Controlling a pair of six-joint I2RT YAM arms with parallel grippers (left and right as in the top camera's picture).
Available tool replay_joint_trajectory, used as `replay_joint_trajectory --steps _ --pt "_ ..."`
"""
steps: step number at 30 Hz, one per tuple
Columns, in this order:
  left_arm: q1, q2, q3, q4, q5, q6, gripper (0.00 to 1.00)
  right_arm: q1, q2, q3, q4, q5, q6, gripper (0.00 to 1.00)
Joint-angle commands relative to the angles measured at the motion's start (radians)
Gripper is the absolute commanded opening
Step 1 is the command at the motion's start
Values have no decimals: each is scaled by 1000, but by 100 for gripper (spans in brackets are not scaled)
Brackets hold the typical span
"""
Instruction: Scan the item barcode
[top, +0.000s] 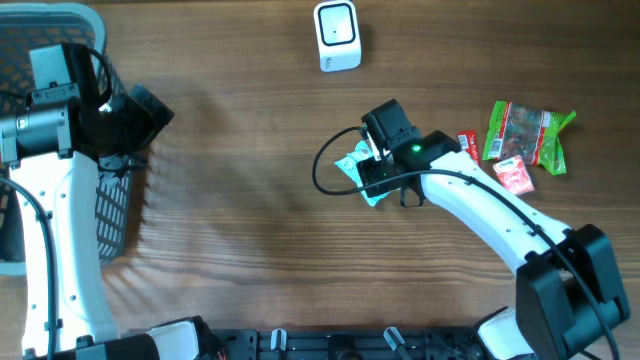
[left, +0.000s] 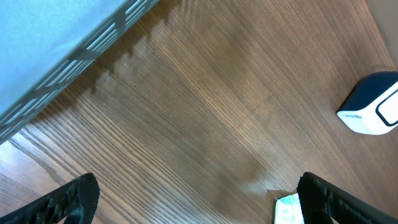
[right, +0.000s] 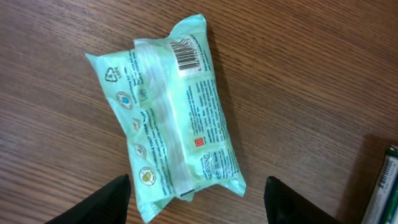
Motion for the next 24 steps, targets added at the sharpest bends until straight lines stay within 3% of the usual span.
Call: replay_joint_trajectory --steps 1,8,24 --pt "8 3 -5 3 -14 -3 100 5 53 -12 10 -34 -51 71" --pt "8 3 -5 3 -14 -2 100 31 121 -12 47 -77 -124 67" --pt "8 3 -5 3 -14 -3 100 44 180 -12 70 13 -122 66"
